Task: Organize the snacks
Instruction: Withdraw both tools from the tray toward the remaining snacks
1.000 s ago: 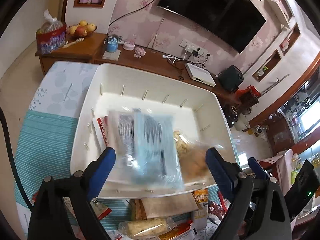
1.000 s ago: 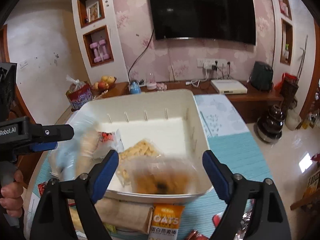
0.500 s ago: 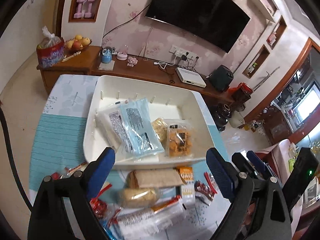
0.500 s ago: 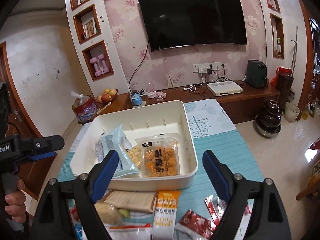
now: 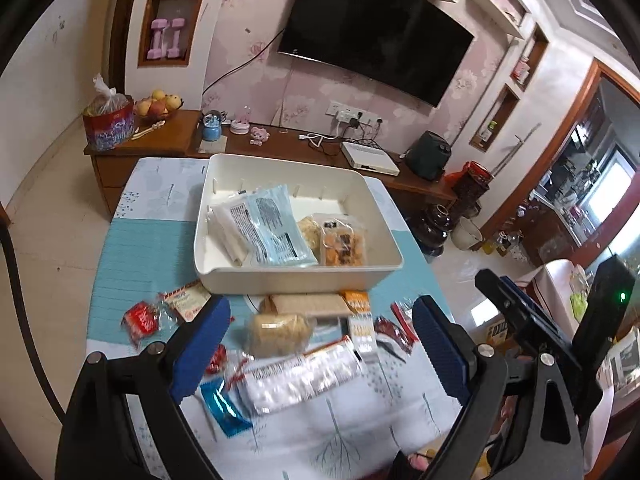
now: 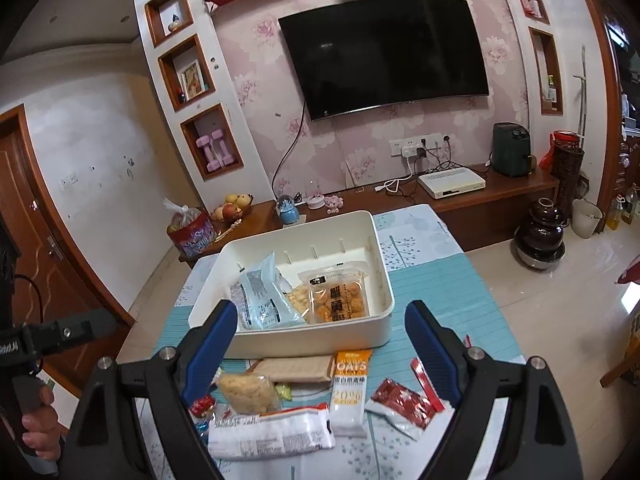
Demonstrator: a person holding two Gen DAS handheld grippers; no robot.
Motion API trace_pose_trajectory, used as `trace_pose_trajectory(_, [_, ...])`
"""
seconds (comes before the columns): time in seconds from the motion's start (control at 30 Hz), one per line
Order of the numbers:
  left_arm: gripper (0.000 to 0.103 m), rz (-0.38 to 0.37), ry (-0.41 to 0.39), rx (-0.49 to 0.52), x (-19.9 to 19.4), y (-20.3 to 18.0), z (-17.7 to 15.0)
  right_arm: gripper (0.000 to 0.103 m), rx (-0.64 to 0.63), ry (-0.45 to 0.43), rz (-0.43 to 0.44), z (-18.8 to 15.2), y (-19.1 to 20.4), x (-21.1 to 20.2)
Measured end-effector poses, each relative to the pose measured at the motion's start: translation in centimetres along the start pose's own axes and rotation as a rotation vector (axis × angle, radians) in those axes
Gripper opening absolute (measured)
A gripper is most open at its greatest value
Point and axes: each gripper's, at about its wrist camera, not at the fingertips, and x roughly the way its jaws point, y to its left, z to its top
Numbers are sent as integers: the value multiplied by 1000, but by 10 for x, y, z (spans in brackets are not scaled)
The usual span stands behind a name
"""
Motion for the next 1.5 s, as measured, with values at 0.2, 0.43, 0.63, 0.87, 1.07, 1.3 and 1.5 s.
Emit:
trace_pose_trajectory(0.2, [92, 8, 8, 38, -16, -16, -27, 87, 26, -4, -12, -15, -9, -29])
trace_pose_trajectory(0.43, [92, 42, 15, 80, -22, -29, -52, 87, 39, 31, -42, -30, -24, -44])
trace_pose_trajectory(0.63, [92, 59, 72, 133, -4, -36, -64, 87, 62, 56, -71, -44, -47, -47])
trace_pose_trajectory(0.87, [92, 61, 143, 199, 31, -41, -70, 87, 81, 95, -104, -61, -76, -30])
trace_pose_trajectory(1.07, [92, 118, 191, 240, 67, -36, -76, 87, 70, 113, -116, -76, -90, -10])
trace_pose_trajectory(1.3, [92, 163, 266, 293, 106, -25, -86, 87, 6, 117, -146, -88, -95, 11])
trace_pose_trajectory(1.5, [92, 190, 335, 360, 136, -21, -96, 87, -77, 107, -191, -95, -101, 30])
